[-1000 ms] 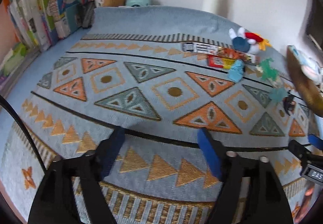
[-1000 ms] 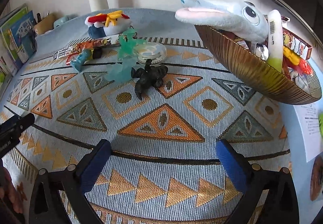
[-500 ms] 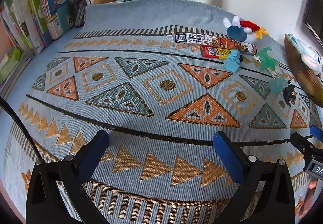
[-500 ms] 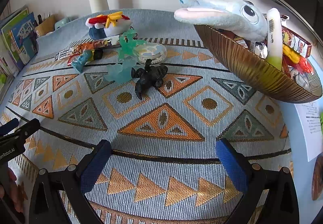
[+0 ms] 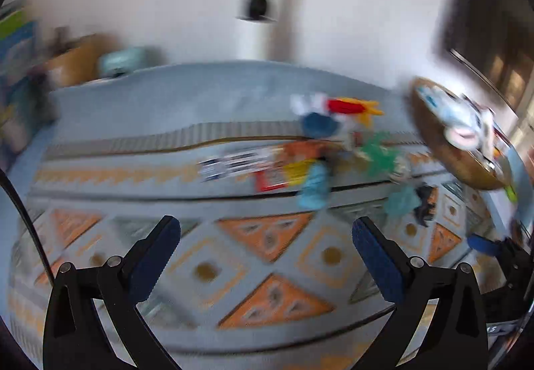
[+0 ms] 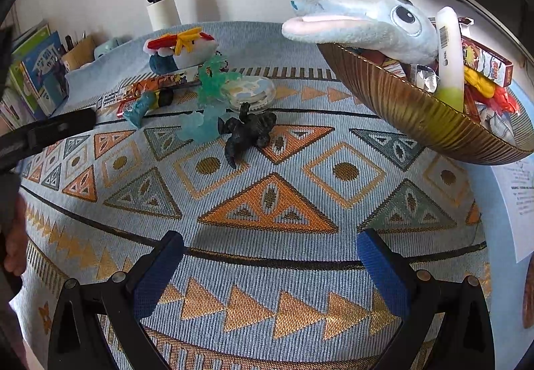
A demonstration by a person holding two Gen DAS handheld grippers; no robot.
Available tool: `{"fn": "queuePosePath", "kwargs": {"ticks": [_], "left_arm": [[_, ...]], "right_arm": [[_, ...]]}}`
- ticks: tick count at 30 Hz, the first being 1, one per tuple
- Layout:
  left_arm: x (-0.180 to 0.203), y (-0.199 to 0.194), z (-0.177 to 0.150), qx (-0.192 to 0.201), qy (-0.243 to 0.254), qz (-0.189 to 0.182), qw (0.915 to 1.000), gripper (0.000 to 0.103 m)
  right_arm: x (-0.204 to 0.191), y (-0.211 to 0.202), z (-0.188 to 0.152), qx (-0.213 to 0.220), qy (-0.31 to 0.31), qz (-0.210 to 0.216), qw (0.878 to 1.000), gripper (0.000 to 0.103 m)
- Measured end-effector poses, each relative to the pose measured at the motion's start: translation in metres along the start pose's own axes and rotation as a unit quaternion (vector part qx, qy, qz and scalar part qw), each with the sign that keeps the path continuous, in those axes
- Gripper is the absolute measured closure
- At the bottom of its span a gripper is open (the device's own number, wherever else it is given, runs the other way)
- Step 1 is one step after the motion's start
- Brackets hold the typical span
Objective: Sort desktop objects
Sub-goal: 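Grasp the blue seated figure with the left tool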
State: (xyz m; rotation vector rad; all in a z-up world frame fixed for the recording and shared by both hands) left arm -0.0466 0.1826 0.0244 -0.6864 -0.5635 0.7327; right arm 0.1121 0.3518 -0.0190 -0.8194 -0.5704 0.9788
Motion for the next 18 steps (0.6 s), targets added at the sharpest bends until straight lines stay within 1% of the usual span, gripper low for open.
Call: {"fn": "queuePosePath", "kwargs": {"ticks": [1, 2, 3, 4, 5, 6, 7, 8, 9, 10, 11, 13, 14, 18], "left_arm": [[0.006, 0.005, 0.001, -0.001, 0.006, -0.013, 0.9999, 0.01], [0.012, 0.01, 0.003, -0.001, 0.014, -0.024, 0.9996, 0.02], [0.019, 0.017, 0.003, -0.005, 0.023, -0.027, 0.9994, 0.027], [0.026, 0.027, 0.004, -0.008, 0.038, -0.017, 0.9991, 0.03], [0.031, 0.033, 0.006, -0.008, 0.05, -0.007, 0.9987, 0.037], [0.036, 0.039, 0.006, -0.009, 0.061, -0.002, 0.9981, 0.047], [0.039, 0.047, 0.006, -0.018, 0.068, 0.001, 0.9975, 0.054], [0.04, 0.054, 0.006, -0.028, 0.069, 0.001, 0.9972, 0.066], [0.041, 0.058, 0.005, -0.032, 0.07, 0.002, 0.997, 0.07], [0.043, 0.058, 0.005, -0.028, 0.073, 0.003, 0.9969, 0.074], [0.044, 0.058, 0.004, -0.027, 0.072, -0.002, 0.9971, 0.081], [0.044, 0.054, 0.001, -0.023, 0.065, -0.013, 0.9976, 0.081], [0.044, 0.051, -0.002, -0.022, 0.064, -0.013, 0.9976, 0.081], [0.043, 0.027, -0.018, -0.011, 0.043, -0.025, 0.9987, 0.081]], "right_arm": [[0.001, -0.001, -0.001, 0.0, 0.0, 0.001, 1.0, 0.0], [0.002, -0.001, -0.001, 0.0, 0.001, 0.002, 1.0, 0.0], [0.003, -0.001, -0.001, 0.001, 0.002, 0.003, 1.0, 0.0], [0.003, -0.001, -0.001, 0.001, 0.002, 0.004, 1.0, 0.0], [0.005, -0.003, -0.003, 0.001, 0.003, 0.005, 1.0, 0.0], [0.008, -0.004, -0.004, 0.002, 0.004, 0.006, 1.0, 0.0], [0.009, -0.005, -0.005, 0.002, 0.004, 0.007, 1.0, 0.0], [0.01, -0.005, -0.005, 0.002, 0.004, 0.008, 1.0, 0.0], [0.011, -0.006, -0.006, 0.002, 0.005, 0.009, 1.0, 0.0], [0.012, -0.006, -0.006, 0.003, 0.006, 0.01, 1.0, 0.0], [0.013, -0.007, -0.007, 0.003, 0.008, 0.012, 1.0, 0.0], [0.015, -0.009, -0.008, 0.005, 0.015, 0.021, 1.0, 0.0], [0.018, -0.01, -0.007, 0.008, 0.022, 0.028, 0.999, 0.0], [0.027, -0.014, -0.008, 0.014, 0.045, 0.057, 0.997, 0.0]]}}
Point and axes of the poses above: each gripper's, at about its wrist camera, not at the fingertips, and y roughly the way its jaws point, x to its right, z to its top, the point moved 4 cm from there along y, roughly the way its jaws point, and after that the axes turned 8 degrees about -z, right-handed, at the moved point
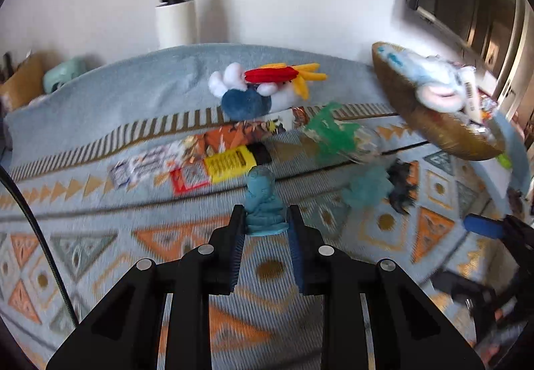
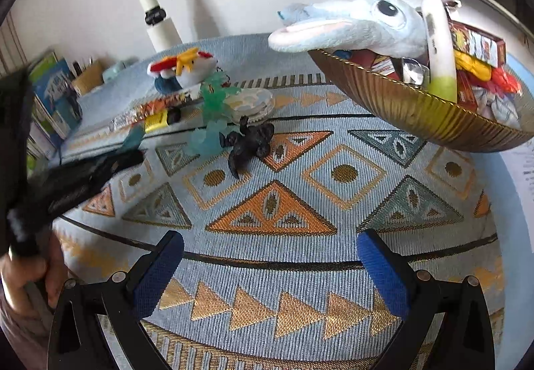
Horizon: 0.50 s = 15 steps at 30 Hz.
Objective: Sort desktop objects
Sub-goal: 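Grasp the blue seated figure with the left tool, then grasp the black toy figure with the right tool while the left tool holds the blue figure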
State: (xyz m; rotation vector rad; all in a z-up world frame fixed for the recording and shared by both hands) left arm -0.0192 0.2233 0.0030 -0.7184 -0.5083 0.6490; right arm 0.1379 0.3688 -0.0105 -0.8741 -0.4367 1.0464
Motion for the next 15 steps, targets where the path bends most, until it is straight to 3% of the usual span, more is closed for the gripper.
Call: {"fn": "queuePosePath", "kwargs": {"ticks": [6, 10, 12, 15], "left_arm": [[-0.016, -0.036, -0.032, 0.016, -0.057, 0.013, 0.9981, 0.081], [-0.042, -0.045, -0.045, 0.041, -0.12, 0.002, 0.992, 0.081], [-0.046, -0.047, -0.042, 0.055, -0.129, -0.003, 0.9902, 0.081], [-0.048, -0.043, -0.044, 0.039, -0.135, 0.0, 0.9901, 0.081]], "right_arm": [[0.002, -0.002, 0.005, 0.006, 0.015, 0.041, 0.999, 0.0], [-0.009, 0.006, 0.019, -0.011, -0.028, -0.001, 1.0, 0.034], [-0.019, 0.01, 0.027, -0.013, -0.053, -0.004, 0.999, 0.036], [-0.028, 0.023, 0.041, -0.012, -0.067, -0.02, 0.997, 0.036]]}}
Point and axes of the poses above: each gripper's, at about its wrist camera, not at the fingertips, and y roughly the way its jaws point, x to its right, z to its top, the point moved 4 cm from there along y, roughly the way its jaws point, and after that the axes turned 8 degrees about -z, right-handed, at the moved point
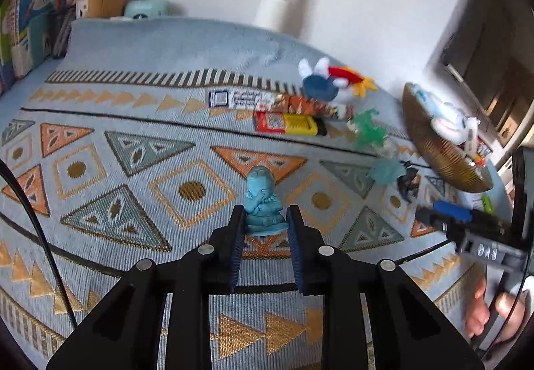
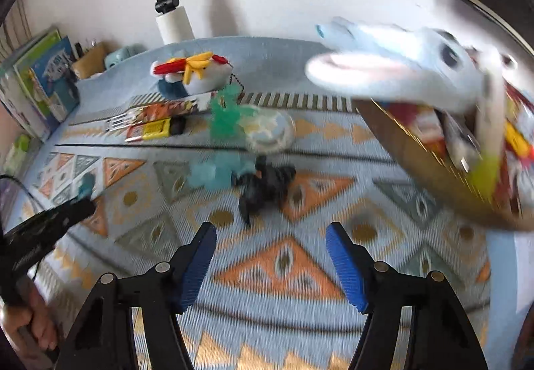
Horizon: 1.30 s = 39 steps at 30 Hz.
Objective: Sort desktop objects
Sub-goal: 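Grasp the black toy figure with the right tool while the left tool holds the blue figure, then carry the blue and black figures to the golden bowl and open both tools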
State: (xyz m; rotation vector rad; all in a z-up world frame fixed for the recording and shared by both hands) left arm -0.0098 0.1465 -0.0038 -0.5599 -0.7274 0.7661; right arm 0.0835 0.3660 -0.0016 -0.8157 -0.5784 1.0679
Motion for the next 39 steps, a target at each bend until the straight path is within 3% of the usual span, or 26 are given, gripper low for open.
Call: {"fn": "queuePosePath", "kwargs": {"ticks": [3, 5, 6, 9, 13, 17, 20, 25, 27, 29, 31, 34, 39], "left_arm": [[0.005, 0.003, 0.001, -0.001, 0.007, -0.01, 0.9999, 0.081], [0.003, 0.004, 0.0, -0.005, 0.005, -0.009, 0.9999, 0.081], [0.003, 0.005, 0.0, -0.006, 0.004, -0.01, 0.9999, 0.081], [0.001, 0.004, 0.0, -0.004, 0.003, -0.014, 0.9999, 0.081], [0.003, 0.005, 0.0, -0.005, 0.003, -0.016, 0.9999, 0.081], [0.003, 0.004, -0.001, -0.004, 0.003, -0.015, 0.9999, 0.081], [0.003, 0.004, -0.002, -0.005, 0.005, -0.013, 0.9999, 0.081], [0.012, 0.003, -0.002, -0.003, 0.026, -0.012, 0.9996, 0.081], [0.027, 0.001, -0.003, -0.002, 0.038, -0.02, 0.9991, 0.081], [0.05, -0.001, 0.001, -0.006, 0.032, -0.065, 0.9974, 0.081], [0.085, -0.006, 0.014, 0.008, 0.062, -0.087, 0.9943, 0.081], [0.158, -0.01, 0.042, 0.028, 0.135, -0.12, 0.9831, 0.081], [0.255, 0.012, 0.08, 0.027, 0.192, -0.184, 0.9636, 0.081]], "right_arm": [[-0.003, 0.016, 0.012, 0.005, -0.005, 0.004, 1.0, 0.037], [-0.009, 0.02, 0.015, 0.014, -0.028, -0.014, 0.999, 0.045], [-0.011, 0.018, 0.014, 0.016, -0.032, -0.007, 0.999, 0.065], [-0.012, 0.01, 0.004, 0.024, -0.036, -0.003, 0.999, 0.065], [-0.004, -0.009, -0.015, 0.024, 0.003, 0.031, 0.999, 0.065], [0.007, -0.044, -0.057, 0.029, 0.034, 0.057, 0.997, 0.065], [0.009, -0.063, -0.085, 0.038, 0.039, 0.059, 0.997, 0.065], [0.044, -0.096, -0.093, 0.065, 0.057, 0.039, 0.995, 0.065], [0.062, -0.11, -0.083, 0.086, 0.071, 0.023, 0.993, 0.065], [0.085, -0.129, -0.065, 0.119, 0.083, -0.005, 0.989, 0.065], [0.11, -0.147, -0.048, 0.153, 0.093, -0.033, 0.983, 0.065], [0.145, -0.16, -0.014, 0.183, 0.12, -0.075, 0.973, 0.065], [0.193, -0.148, 0.036, 0.187, 0.187, -0.067, 0.962, 0.065]]}}
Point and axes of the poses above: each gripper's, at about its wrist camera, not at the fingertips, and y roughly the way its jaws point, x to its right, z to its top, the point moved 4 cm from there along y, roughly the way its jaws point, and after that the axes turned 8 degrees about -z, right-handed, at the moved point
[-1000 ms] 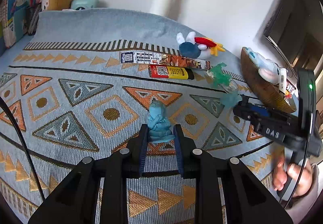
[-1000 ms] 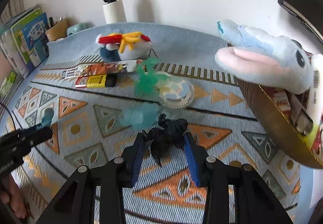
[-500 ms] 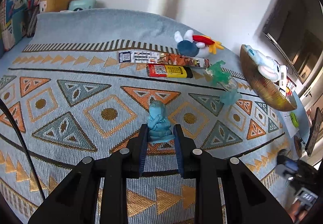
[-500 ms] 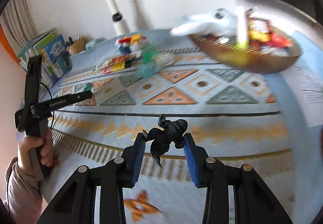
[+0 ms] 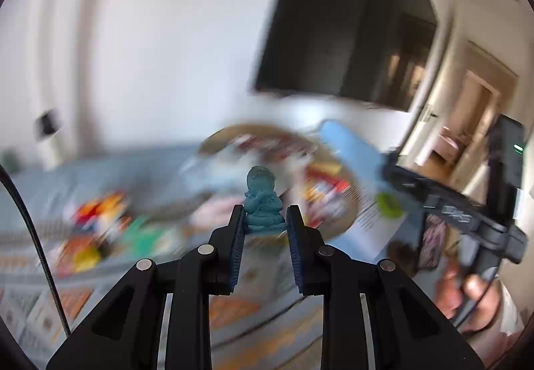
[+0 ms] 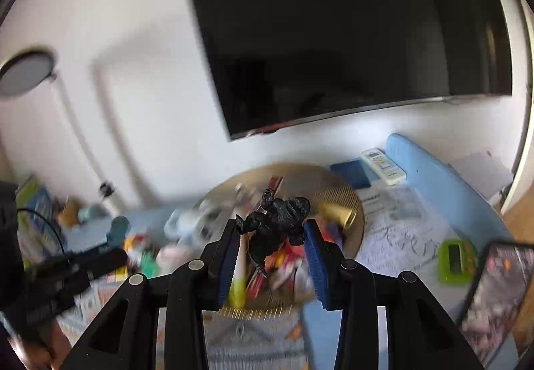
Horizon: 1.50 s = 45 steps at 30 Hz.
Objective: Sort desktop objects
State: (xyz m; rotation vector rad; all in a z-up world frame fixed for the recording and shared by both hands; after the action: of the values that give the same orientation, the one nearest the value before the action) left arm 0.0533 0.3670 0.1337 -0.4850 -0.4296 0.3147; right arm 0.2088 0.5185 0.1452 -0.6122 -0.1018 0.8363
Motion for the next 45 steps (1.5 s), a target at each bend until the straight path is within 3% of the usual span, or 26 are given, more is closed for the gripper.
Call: {"fn": "queuePosePath", "kwargs": {"ticks": [6, 7, 9, 12, 14, 20, 26, 29, 33, 36, 39, 41, 45], "left_arm": [[0.014, 0.072, 0.033, -0.014, 0.019, -0.03, 0.9993, 0.081], [0.012, 0.08, 0.034, -0.014, 0.02, -0.034, 0.9991, 0.08], [0.004, 0.095, 0.038, -0.02, 0.016, -0.034, 0.9991, 0.066], [-0.009, 0.103, 0.035, -0.035, -0.013, -0.018, 0.9991, 0.064], [-0.018, 0.095, 0.028, -0.034, -0.028, -0.021, 0.9988, 0.064], [-0.038, 0.03, -0.009, -0.025, -0.042, 0.028, 0.9984, 0.063], [-0.067, -0.048, -0.08, -0.028, -0.064, 0.112, 0.9912, 0.046], [-0.099, -0.083, -0.122, -0.029, -0.095, 0.167, 0.9809, 0.046], [-0.143, -0.105, -0.169, -0.051, -0.15, 0.229, 0.9605, 0.046], [-0.159, -0.116, -0.189, -0.06, -0.173, 0.254, 0.9496, 0.046], [-0.17, -0.114, -0.198, -0.062, -0.182, 0.264, 0.9452, 0.046], [-0.17, -0.112, -0.199, -0.052, -0.169, 0.269, 0.9468, 0.046], [-0.166, -0.102, -0.2, -0.073, -0.147, 0.278, 0.9465, 0.034]], "right_arm": [[0.019, 0.054, 0.018, -0.023, 0.034, -0.016, 0.999, 0.064], [0.022, 0.062, 0.019, -0.033, 0.041, -0.008, 0.999, 0.055], [0.029, 0.069, 0.021, -0.039, 0.064, 0.001, 0.997, 0.046], [0.033, 0.062, 0.02, -0.031, 0.07, 0.009, 0.997, 0.039], [0.03, 0.05, 0.015, -0.03, 0.061, 0.017, 0.998, 0.039], [-0.007, 0.001, -0.014, -0.048, 0.035, 0.081, 0.995, 0.037], [-0.087, -0.042, -0.072, -0.059, -0.066, 0.125, 0.988, 0.028], [-0.13, -0.034, -0.117, -0.086, -0.118, 0.134, 0.98, 0.019], [-0.169, -0.003, -0.172, -0.136, -0.167, 0.122, 0.969, 0.019], [-0.181, 0.021, -0.196, -0.173, -0.18, 0.11, 0.962, 0.019], [-0.181, 0.032, -0.207, -0.186, -0.177, 0.1, 0.961, 0.019], [-0.181, 0.033, -0.203, -0.182, -0.176, 0.099, 0.962, 0.019], [-0.185, 0.041, -0.201, -0.185, -0.182, 0.086, 0.962, 0.018]]}}
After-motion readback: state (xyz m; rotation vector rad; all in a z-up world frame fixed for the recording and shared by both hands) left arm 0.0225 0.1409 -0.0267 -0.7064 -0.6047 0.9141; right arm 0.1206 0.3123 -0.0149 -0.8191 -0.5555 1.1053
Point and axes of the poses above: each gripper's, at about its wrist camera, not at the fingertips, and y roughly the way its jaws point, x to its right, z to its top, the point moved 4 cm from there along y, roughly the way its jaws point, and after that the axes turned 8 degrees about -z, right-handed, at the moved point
